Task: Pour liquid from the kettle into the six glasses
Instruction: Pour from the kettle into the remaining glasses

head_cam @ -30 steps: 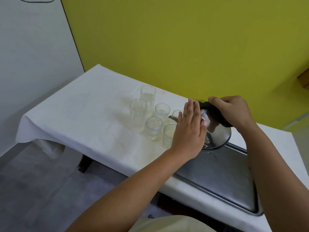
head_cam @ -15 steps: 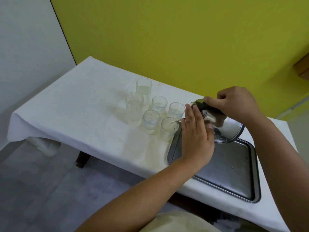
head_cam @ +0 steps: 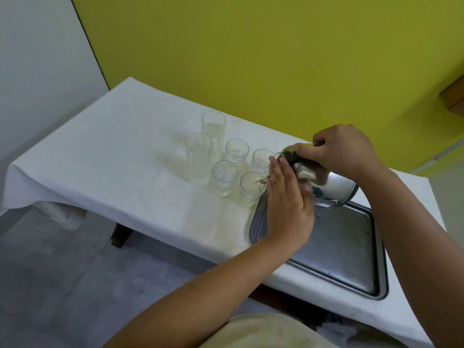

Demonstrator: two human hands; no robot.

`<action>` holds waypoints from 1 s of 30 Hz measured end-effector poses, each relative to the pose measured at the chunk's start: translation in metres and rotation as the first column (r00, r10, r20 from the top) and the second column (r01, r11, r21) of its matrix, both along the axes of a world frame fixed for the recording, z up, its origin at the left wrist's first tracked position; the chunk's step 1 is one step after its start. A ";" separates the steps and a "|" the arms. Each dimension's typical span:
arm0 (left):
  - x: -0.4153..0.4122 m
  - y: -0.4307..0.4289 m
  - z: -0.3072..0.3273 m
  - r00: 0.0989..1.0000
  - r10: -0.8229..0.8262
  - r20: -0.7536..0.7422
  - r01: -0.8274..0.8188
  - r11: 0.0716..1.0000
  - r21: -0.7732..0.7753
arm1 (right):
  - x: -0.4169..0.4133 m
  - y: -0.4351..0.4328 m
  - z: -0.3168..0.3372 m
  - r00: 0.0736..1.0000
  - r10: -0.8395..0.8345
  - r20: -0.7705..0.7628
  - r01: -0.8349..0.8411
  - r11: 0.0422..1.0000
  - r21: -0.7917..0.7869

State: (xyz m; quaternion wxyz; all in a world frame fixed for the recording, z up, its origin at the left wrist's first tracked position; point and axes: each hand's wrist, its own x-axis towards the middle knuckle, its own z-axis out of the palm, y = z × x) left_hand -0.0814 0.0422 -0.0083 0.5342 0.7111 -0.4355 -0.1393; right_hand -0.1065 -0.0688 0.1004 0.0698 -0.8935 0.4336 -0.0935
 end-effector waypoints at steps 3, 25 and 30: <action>0.001 0.000 -0.002 1.000 0.002 -0.010 -0.002 1.000 0.010 | 0.003 0.001 0.001 1.000 0.028 -0.007 -0.028 1.000 -0.013; 0.001 0.005 -0.007 0.998 0.040 -0.045 -0.039 0.999 0.020 | 0.019 0.006 0.006 0.980 0.126 -0.151 -0.136 0.989 -0.055; 0.000 0.007 -0.010 0.997 0.063 -0.043 -0.063 0.998 0.010 | 0.021 0.014 0.005 0.979 0.136 -0.154 -0.151 0.984 -0.089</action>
